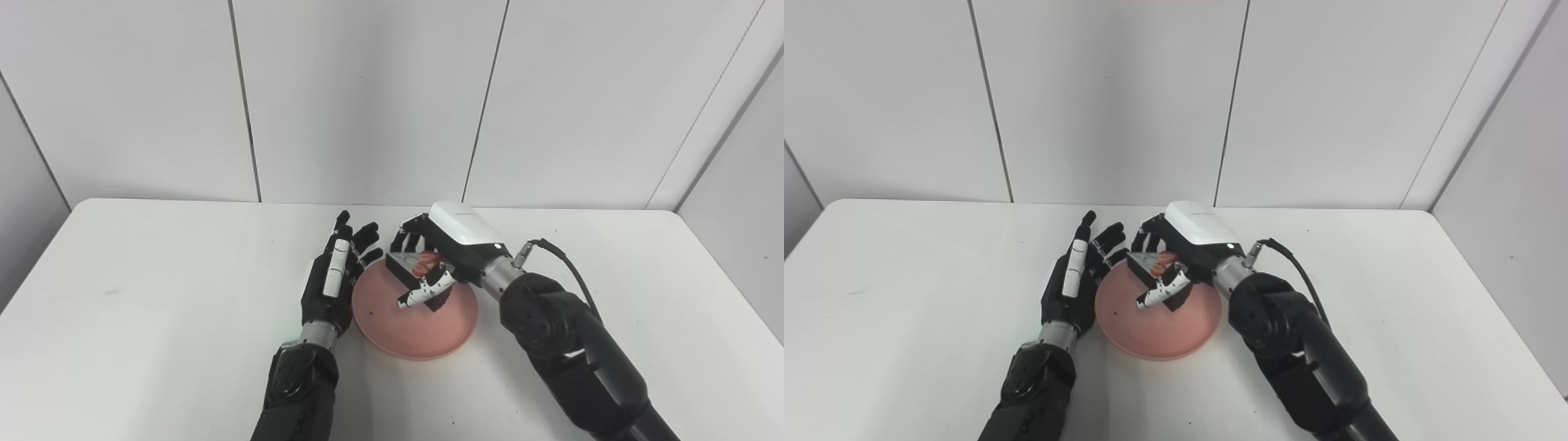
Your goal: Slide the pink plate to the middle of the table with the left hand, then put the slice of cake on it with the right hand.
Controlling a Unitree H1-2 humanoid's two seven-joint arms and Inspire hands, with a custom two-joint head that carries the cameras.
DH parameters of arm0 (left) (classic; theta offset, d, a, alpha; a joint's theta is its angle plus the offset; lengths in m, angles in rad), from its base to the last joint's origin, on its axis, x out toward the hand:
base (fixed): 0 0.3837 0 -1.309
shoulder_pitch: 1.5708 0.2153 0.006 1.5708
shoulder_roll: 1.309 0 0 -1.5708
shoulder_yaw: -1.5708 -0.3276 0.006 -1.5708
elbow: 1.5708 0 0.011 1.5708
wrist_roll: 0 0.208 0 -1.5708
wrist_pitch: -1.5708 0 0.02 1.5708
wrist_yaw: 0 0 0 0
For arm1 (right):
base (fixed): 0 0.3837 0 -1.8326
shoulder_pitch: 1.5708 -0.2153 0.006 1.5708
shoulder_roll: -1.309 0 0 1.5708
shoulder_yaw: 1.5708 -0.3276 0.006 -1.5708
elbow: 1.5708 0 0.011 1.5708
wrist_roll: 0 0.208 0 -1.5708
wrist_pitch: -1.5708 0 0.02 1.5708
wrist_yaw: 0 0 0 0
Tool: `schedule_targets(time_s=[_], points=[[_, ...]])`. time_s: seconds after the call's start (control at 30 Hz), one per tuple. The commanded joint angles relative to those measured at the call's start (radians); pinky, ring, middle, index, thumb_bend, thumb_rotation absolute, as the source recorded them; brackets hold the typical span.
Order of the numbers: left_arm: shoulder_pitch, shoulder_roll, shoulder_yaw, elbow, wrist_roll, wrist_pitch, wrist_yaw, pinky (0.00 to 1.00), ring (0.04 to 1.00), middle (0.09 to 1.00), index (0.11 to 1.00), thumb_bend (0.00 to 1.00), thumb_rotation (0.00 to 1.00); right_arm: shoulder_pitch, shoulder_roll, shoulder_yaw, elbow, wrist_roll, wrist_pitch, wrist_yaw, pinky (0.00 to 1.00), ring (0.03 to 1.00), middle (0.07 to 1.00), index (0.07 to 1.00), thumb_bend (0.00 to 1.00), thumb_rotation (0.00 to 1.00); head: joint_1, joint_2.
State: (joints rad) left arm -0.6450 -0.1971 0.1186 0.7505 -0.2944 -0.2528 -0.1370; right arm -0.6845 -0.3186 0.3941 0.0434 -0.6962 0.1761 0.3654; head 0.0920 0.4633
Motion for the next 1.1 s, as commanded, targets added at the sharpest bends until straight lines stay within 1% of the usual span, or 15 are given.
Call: schedule_targets(time_s=[0.0, 0.1, 0.17, 0.37, 0.43, 0.47, 0.67, 0.73, 0.8, 0.87, 0.9, 0.93, 0.97, 1.03, 1.07], points=[[0.045, -0.019, -0.002, 0.052, 0.004, 0.013, 0.008, 0.78, 0.848, 0.794, 0.958, 0.92, 0.73, -0.038, 0.002, -0.004, 0.002, 0.002, -0.043, -0.025, 0.20, 0.273, 0.473, 0.488, 0.53, 0.00, 0.001, 0.001], [0.050, -0.020, -0.007, 0.045, 0.012, 0.011, 0.012, 0.76, 0.845, 0.791, 0.955, 0.93, 0.73, -0.034, 0.007, 0.003, 0.027, -0.002, -0.052, -0.025, 0.21, 0.280, 0.474, 0.489, 0.53, 0.00, -0.003, 0.004], [0.053, -0.020, -0.009, 0.039, 0.016, 0.016, 0.012, 0.76, 0.848, 0.793, 0.958, 0.93, 0.74, -0.033, 0.011, 0.009, 0.061, -0.007, -0.066, -0.042, 0.21, 0.286, 0.474, 0.490, 0.53, 0.00, -0.004, 0.005], [0.061, -0.019, -0.017, 0.031, 0.030, 0.016, 0.021, 0.75, 0.843, 0.794, 0.962, 0.92, 0.75, -0.037, 0.033, 0.018, 0.175, -0.013, -0.138, -0.126, 0.20, 0.270, 0.473, 0.488, 0.53, 0.00, -0.007, 0.009], [0.061, -0.018, -0.016, 0.032, 0.034, 0.013, 0.023, 0.74, 0.836, 0.790, 0.963, 0.91, 0.76, -0.041, 0.039, 0.020, 0.214, -0.015, -0.162, -0.155, 0.18, 0.249, 0.472, 0.487, 0.53, 0.00, -0.010, 0.011], [0.061, -0.018, -0.016, 0.032, 0.036, 0.013, 0.023, 0.74, 0.835, 0.790, 0.963, 0.92, 0.76, -0.042, 0.042, 0.022, 0.232, -0.017, -0.171, -0.167, 0.18, 0.244, 0.471, 0.487, 0.53, 0.00, -0.012, 0.012], [0.063, -0.011, -0.015, 0.033, 0.038, 0.010, 0.017, 0.74, 0.841, 0.807, 0.968, 0.91, 0.77, -0.046, 0.048, 0.028, 0.282, -0.038, -0.201, -0.223, 0.18, 0.242, 0.471, 0.486, 0.53, 0.00, -0.019, 0.012], [0.064, -0.009, -0.014, 0.032, 0.037, 0.012, 0.016, 0.74, 0.840, 0.805, 0.965, 0.92, 0.77, -0.047, 0.047, 0.029, 0.290, -0.048, -0.208, -0.239, 0.21, 0.285, 0.474, 0.487, 0.53, 0.00, -0.021, 0.012], [0.065, -0.006, -0.014, 0.031, 0.039, 0.015, 0.017, 0.74, 0.839, 0.803, 0.963, 0.92, 0.77, -0.045, 0.042, 0.031, 0.288, -0.056, -0.218, -0.250, 0.22, 0.304, 0.475, 0.487, 0.53, 0.00, -0.023, 0.012], [0.064, -0.002, -0.016, 0.033, 0.044, 0.015, 0.019, 0.74, 0.840, 0.818, 0.958, 0.91, 0.78, -0.042, 0.034, 0.032, 0.279, -0.060, -0.231, -0.259, 0.30, 0.390, 0.456, 0.517, 0.53, 0.01, -0.025, 0.011], [0.064, 0.000, -0.017, 0.035, 0.046, 0.014, 0.019, 0.74, 0.842, 0.835, 0.958, 0.91, 0.79, -0.041, 0.032, 0.031, 0.276, -0.061, -0.235, -0.261, 0.33, 0.420, 0.500, 0.506, 0.52, 0.09, -0.025, 0.011], [0.063, 0.002, -0.016, 0.037, 0.046, 0.014, 0.018, 0.74, 0.843, 0.844, 0.959, 0.91, 0.80, -0.040, 0.030, 0.031, 0.275, -0.062, -0.240, -0.266, 0.34, 0.436, 0.523, 0.500, 0.52, 0.12, -0.026, 0.010], [0.062, 0.004, -0.016, 0.040, 0.046, 0.012, 0.018, 0.74, 0.852, 0.855, 0.956, 0.90, 0.80, -0.037, 0.029, 0.028, 0.273, -0.062, -0.243, -0.271, 0.39, 0.495, 0.587, 0.589, 0.70, 0.39, -0.028, 0.008], [0.061, 0.007, -0.015, 0.043, 0.044, 0.011, 0.015, 0.75, 0.854, 0.854, 0.953, 0.90, 0.80, -0.029, 0.024, 0.023, 0.265, -0.060, -0.247, -0.279, 0.47, 0.586, 0.668, 0.650, 0.79, 0.60, -0.028, 0.008], [0.061, 0.008, -0.014, 0.044, 0.042, 0.011, 0.013, 0.75, 0.855, 0.851, 0.953, 0.89, 0.80, -0.025, 0.022, 0.019, 0.260, -0.057, -0.250, -0.282, 0.53, 0.651, 0.715, 0.681, 0.86, 0.72, -0.029, 0.007]])
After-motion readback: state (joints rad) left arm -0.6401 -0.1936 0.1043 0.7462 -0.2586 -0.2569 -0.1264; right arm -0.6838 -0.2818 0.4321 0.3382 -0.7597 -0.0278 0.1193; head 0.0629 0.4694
